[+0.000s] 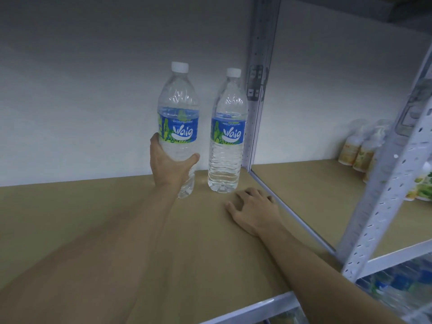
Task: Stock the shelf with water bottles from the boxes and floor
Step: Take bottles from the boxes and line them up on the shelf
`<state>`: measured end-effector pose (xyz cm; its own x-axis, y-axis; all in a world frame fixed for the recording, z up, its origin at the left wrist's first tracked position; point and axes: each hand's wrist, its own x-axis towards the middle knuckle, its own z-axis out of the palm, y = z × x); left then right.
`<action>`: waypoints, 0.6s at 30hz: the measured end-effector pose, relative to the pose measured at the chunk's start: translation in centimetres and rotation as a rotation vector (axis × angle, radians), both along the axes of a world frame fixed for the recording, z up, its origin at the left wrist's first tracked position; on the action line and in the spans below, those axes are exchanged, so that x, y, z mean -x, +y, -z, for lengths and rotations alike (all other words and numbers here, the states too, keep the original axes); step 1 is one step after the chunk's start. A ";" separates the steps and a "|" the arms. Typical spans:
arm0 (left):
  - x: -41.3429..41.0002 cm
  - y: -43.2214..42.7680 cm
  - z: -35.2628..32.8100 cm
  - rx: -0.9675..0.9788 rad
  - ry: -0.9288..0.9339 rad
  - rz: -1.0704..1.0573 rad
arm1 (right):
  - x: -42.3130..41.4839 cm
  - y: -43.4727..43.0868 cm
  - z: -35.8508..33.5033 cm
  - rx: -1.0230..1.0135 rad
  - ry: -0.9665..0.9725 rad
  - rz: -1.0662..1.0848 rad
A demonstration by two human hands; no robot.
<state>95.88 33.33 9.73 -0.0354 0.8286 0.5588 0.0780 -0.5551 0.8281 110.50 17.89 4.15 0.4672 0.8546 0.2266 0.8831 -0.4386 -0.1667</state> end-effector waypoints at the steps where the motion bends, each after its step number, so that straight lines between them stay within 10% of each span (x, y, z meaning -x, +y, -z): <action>1: 0.3 0.3 0.2 0.002 0.033 0.022 | 0.0 0.0 0.0 -0.007 0.001 0.000; 18: 2.0 0.6 2.3 0.071 0.247 0.159 | 0.2 -0.2 -0.1 -0.008 -0.005 0.008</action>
